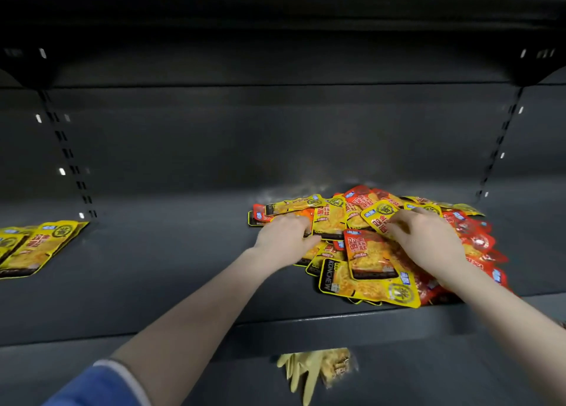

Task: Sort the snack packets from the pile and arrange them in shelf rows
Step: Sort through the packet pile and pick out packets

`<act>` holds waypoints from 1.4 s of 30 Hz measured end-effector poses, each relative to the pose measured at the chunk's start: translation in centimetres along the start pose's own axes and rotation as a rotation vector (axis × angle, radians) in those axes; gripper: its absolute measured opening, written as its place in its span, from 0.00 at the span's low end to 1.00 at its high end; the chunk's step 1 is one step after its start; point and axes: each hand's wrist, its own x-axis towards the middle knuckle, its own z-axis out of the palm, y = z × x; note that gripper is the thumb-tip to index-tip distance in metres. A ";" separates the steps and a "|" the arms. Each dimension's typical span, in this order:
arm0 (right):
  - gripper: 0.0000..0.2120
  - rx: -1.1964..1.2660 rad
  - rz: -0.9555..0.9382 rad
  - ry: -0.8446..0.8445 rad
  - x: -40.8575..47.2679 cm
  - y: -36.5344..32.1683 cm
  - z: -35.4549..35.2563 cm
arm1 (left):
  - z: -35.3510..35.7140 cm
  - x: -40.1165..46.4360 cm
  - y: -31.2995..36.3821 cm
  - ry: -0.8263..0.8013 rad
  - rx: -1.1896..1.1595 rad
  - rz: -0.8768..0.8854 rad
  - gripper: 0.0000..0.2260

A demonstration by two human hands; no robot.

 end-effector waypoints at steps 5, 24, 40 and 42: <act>0.12 0.025 -0.044 -0.025 -0.1 1.2 0.0 | 1.1 -0.1 0.8 -0.043 -0.036 0.066 0.21; 0.14 -0.019 -0.097 -0.023 -0.6 -0.6 0.4 | -0.2 -2.3 1.1 -0.300 -0.329 0.227 0.21; 0.43 -0.305 0.055 -0.277 -0.6 -4.7 1.1 | -4.1 -4.8 -6.3 -0.314 -0.129 0.017 0.12; 0.44 -0.304 0.078 -0.330 -0.7 -5.2 0.8 | -3.6 -4.7 -6.0 -0.254 -0.137 0.072 0.18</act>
